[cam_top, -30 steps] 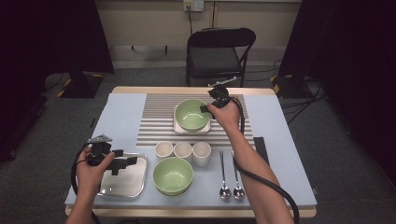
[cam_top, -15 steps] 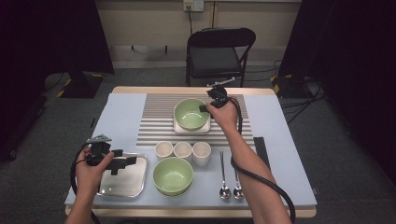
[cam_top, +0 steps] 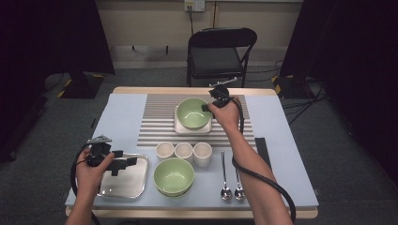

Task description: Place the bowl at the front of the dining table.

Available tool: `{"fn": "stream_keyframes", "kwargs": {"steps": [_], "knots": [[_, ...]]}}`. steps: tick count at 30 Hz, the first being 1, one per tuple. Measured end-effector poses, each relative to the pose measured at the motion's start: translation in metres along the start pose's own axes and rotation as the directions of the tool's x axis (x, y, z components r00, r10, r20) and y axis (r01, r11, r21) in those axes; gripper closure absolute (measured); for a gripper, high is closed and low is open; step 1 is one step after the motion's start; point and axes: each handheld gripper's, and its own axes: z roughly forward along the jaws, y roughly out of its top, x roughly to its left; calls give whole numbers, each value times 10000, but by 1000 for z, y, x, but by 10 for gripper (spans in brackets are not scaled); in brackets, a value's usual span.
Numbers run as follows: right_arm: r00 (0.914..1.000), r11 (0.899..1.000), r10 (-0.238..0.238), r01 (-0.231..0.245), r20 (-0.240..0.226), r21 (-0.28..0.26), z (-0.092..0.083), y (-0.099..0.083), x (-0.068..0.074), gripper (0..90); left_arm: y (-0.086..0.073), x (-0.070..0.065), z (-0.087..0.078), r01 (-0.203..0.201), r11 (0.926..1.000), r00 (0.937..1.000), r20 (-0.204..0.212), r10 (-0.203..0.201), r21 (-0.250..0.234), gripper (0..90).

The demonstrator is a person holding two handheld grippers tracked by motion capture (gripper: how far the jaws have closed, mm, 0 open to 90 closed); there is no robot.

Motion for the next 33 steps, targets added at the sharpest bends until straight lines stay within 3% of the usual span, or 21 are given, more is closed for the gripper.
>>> {"fn": "stream_keyframes", "kwargs": {"steps": [33], "knots": [[9993, 9997, 213, -210, 297, -93, 17, 3, -7, 837, -1, 4, -3, 62, 10000, 9999, -107, -63, -57, 191]]}}
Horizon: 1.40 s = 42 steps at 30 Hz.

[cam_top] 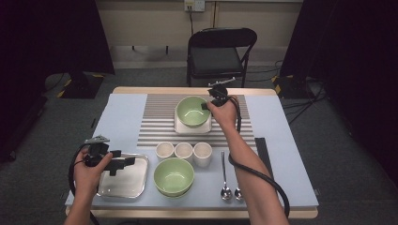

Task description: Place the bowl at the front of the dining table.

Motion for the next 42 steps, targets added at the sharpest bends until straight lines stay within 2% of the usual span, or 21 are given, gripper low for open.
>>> {"fn": "stream_keyframes", "kwargs": {"steps": [10, 31, 42], "knots": [[10000, 10000, 27, -27, 15, -58, 4, 0, -2, 837, 0, 0, 0, -83, 10000, 10000, -33, 83, 3, 191], [9997, 9999, 154, -154, 168, -6, 11, 2, -11, 837, 0, 2, 0, 2, 10000, 10000, -39, -2, 2, 191], [9998, 9999, 136, -135, 169, -59, 16, 4, -11, 837, -1, 3, 0, 34, 10000, 10000, -11, -34, -5, 192]]}}
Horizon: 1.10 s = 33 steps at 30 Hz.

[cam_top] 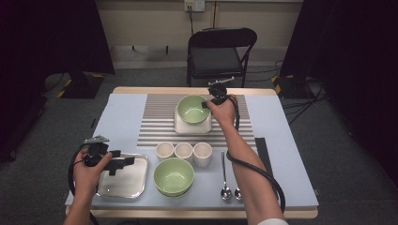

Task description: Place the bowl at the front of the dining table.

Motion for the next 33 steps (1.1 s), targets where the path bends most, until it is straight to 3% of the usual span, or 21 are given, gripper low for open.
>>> {"fn": "stream_keyframes", "kwargs": {"steps": [33], "knots": [[9997, 9996, 219, -220, 70, 158, 20, -5, -1, 837, -1, -3, 5, -126, 9999, 9998, 155, 125, 82, 188]]}}
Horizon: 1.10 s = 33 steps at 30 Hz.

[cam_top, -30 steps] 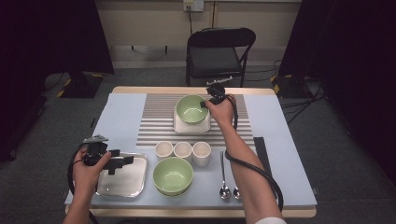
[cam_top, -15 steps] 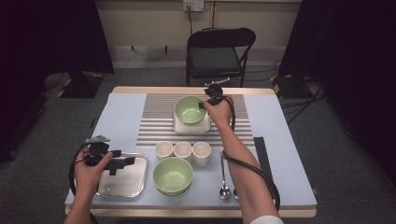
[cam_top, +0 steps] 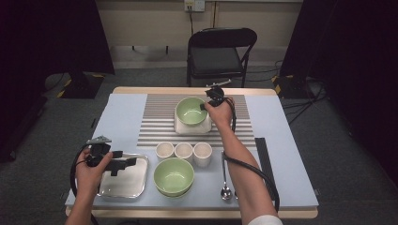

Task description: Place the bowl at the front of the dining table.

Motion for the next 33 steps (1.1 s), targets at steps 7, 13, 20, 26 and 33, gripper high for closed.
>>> {"fn": "stream_keyframes", "kwargs": {"steps": [7, 13, 20, 26, 33], "knots": [[10000, 10000, 23, -23, 37, 7, 4, -2, -1, 837, 0, 0, 0, 2, 10000, 10000, 23, -2, -1, 187], [10000, 10000, 80, -80, 57, -54, 6, -2, -1, 837, -1, 0, 0, 14, 10000, 10000, -2, -14, 3, 187], [9999, 9999, 40, -38, 122, -110, 9, -5, -3, 837, 0, 1, 0, -9, 10000, 10000, -9, 9, 43, 187], [9999, 10000, 49, -49, 125, -58, 12, -7, -4, 836, 0, 2, 1, 24, 10000, 10000, -33, -24, 44, 187], [9999, 10000, 93, -93, 113, -23, 17, -9, -4, 836, -1, 3, 0, 30, 10000, 10000, -22, -29, 57, 187]]}}
